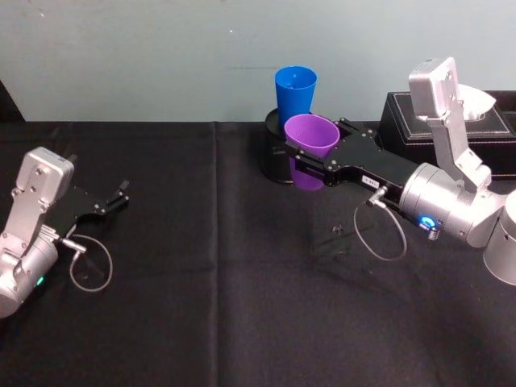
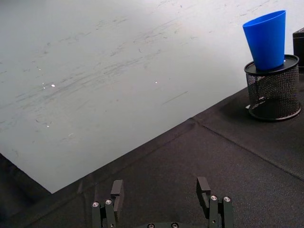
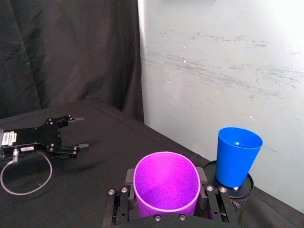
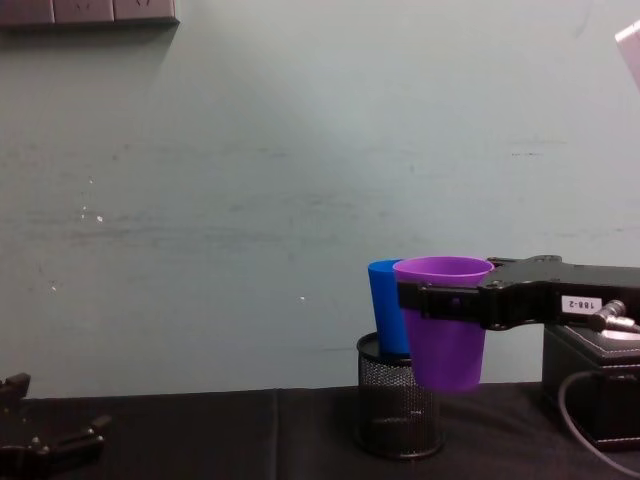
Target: Pick up one cup with a gripper and tap it against the other cup.
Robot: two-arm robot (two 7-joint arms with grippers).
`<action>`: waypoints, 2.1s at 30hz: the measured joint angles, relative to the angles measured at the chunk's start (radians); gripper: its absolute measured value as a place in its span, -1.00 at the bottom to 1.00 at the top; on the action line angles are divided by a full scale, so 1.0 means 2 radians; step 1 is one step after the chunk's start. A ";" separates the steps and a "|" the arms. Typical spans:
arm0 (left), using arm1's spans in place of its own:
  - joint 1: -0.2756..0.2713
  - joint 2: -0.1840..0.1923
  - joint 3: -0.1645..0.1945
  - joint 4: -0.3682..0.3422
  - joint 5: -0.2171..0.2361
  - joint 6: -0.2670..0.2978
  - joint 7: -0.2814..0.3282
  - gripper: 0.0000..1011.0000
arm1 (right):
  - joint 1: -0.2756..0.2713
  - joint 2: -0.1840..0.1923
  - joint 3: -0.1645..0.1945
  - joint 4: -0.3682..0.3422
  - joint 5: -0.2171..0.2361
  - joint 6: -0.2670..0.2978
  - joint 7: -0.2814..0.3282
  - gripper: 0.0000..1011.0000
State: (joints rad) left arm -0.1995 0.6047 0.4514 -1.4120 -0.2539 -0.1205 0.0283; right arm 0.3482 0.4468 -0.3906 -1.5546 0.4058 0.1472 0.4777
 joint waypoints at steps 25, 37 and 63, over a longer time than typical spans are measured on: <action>0.000 0.000 0.000 0.000 0.000 0.000 0.000 0.99 | 0.000 0.000 0.000 0.000 0.000 0.000 0.000 0.45; 0.000 0.000 0.000 0.000 0.000 0.000 0.000 0.99 | 0.013 -0.006 -0.009 0.021 0.003 -0.005 0.001 0.45; 0.000 0.000 0.000 0.000 0.000 0.000 0.000 0.99 | 0.096 -0.080 -0.020 0.172 0.014 -0.011 -0.026 0.45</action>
State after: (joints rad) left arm -0.1996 0.6047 0.4514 -1.4120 -0.2539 -0.1205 0.0283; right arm 0.5404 0.2861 -0.4300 -1.2114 0.4337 0.1252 0.4255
